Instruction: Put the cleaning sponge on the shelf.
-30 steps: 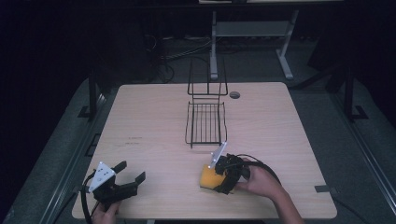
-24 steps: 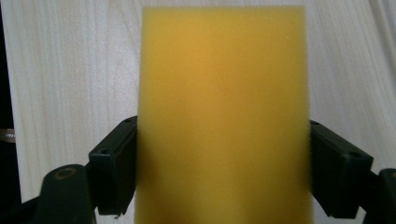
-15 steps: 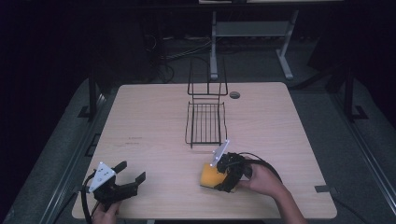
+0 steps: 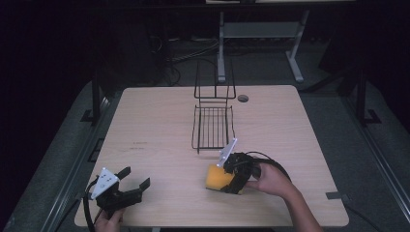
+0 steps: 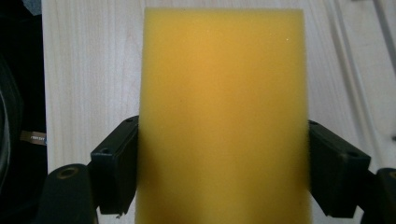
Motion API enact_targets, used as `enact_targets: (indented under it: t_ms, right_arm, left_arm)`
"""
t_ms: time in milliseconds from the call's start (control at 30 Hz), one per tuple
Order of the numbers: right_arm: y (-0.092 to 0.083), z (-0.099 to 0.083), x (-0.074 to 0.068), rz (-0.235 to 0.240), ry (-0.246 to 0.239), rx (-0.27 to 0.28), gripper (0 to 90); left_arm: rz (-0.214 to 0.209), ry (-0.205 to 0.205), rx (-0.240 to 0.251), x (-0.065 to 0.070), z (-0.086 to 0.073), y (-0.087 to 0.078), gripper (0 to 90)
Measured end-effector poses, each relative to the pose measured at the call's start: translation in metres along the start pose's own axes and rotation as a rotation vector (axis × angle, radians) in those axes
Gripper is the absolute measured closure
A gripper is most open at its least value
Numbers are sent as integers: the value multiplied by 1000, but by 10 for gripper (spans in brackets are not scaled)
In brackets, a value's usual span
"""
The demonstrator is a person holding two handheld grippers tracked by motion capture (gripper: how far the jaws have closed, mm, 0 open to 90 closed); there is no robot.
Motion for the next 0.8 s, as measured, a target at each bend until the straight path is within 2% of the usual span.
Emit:
enact_targets:
  t_ms: [167, 333, 800]
  right_arm:
    - [-4, 3, 3, 7, 2, 3, 218]
    - [-9, 5, 6, 12, 3, 8, 219]
    - [-13, 7, 14, 19, 11, 3, 219]
  left_arm:
    - [0, -1, 4, 0, 1, 0, 141]
    - [5, 17, 4, 1, 2, 0, 140]
    - [3, 12, 6, 1, 2, 0, 140]
Point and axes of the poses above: each handheld gripper's, and its own axes: y roughly forward along the jaws, z roughly out of its top, x roughly to its right, the point moved 10 cm from there along y, roughly forward along the jaws, and after that the axes turned 4 degrees about z, right-handed, at the moved point
